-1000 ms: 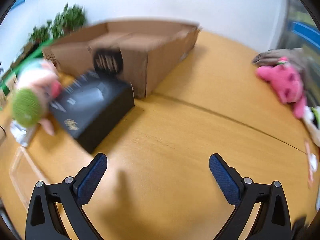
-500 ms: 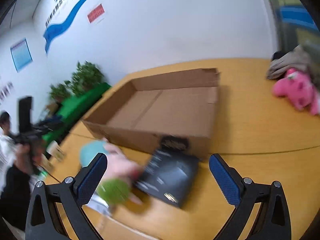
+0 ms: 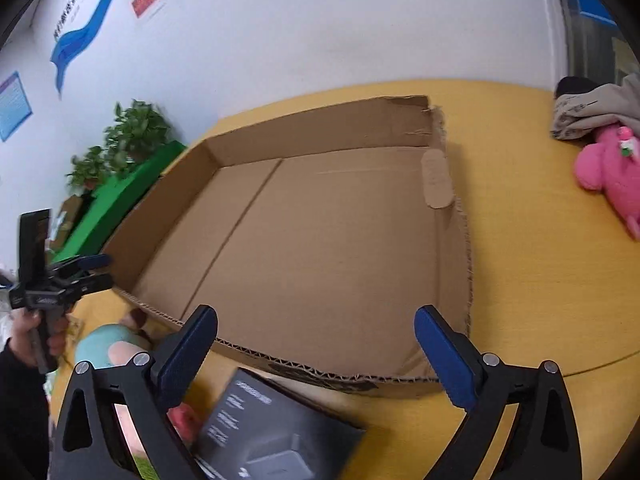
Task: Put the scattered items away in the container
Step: 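Move both tools toward the plush pig lying beside the box, then close the left gripper on the plush pig's teal body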
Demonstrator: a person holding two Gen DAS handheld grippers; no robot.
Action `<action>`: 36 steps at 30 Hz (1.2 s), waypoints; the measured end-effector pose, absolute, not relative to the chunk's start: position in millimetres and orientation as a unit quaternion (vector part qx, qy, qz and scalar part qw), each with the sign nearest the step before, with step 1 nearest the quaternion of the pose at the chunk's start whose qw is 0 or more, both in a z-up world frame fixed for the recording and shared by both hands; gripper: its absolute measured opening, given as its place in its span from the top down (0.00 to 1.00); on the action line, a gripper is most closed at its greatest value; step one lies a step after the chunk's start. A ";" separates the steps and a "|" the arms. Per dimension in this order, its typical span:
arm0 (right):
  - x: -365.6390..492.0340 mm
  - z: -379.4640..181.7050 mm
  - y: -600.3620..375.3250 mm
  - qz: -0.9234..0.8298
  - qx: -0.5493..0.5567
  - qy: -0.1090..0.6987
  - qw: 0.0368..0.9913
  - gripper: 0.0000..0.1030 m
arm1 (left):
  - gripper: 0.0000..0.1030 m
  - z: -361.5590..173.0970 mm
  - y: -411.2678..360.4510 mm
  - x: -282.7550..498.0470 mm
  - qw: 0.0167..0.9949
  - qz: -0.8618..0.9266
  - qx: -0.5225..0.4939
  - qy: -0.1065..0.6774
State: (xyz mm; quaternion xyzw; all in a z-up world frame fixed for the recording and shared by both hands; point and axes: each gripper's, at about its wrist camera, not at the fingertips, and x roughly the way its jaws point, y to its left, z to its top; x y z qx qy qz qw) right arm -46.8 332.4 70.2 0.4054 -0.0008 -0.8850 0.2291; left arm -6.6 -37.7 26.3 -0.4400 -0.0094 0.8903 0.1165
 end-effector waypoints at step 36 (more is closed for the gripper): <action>153.5 78.8 256.0 -0.884 0.358 0.097 0.285 0.00 | 0.01 60.5 8.1 163.7 0.118 0.937 -0.316 -0.096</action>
